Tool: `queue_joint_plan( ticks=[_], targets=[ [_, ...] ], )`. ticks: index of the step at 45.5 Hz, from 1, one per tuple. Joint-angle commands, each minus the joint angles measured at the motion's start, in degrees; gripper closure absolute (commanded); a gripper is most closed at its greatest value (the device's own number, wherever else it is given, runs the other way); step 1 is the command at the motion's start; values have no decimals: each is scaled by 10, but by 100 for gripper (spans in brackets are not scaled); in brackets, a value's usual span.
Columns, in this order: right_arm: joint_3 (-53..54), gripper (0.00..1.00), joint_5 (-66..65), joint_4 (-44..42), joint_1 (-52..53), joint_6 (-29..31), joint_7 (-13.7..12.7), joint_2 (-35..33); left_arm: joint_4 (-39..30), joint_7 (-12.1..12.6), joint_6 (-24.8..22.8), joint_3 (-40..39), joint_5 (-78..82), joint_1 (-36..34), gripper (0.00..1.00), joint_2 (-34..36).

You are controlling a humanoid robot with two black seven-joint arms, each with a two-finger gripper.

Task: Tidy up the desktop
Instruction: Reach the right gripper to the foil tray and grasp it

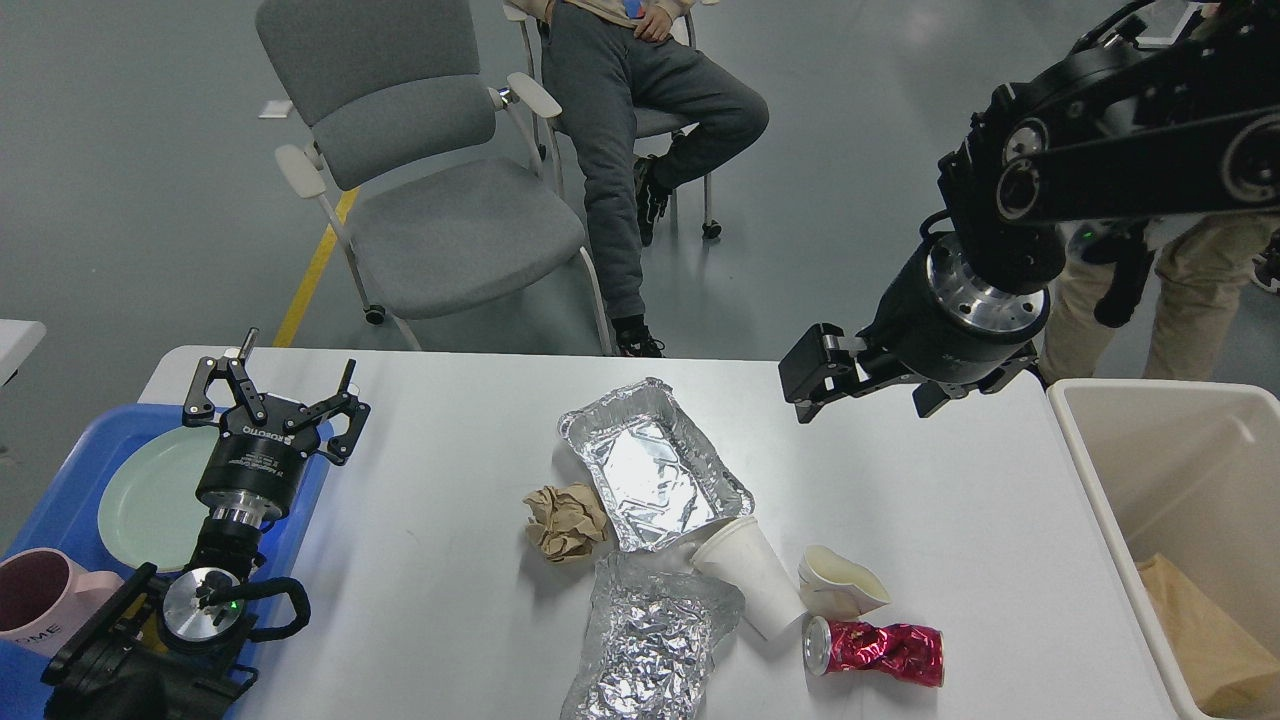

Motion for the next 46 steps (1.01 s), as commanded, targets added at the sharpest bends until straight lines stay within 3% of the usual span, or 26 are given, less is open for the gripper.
queue_joint_plan(
  ticks=[1,6,17,28,36,46],
  targets=[
    [3,0,-2,-63,-64,-51,0,15,0,0,0,0,0,0,3,0],
    [3,0,-7,-126,-122,-80,1,33,0,0,0,0,0,0,3,0],
    [16,0,-96,-301,-280,-83,16,93,0,0,0,0,0,0,3,0],
    [18,0,-225,-493,-470,-84,138,165,0,0,0,0,0,0,3,0],
    [18,0,-250,-615,-584,-122,146,207,0,0,-1,1,0,-1,3,0],
    [20,0,-251,-641,-645,-218,145,209,0,0,-1,1,0,-1,3,0]
  ],
)
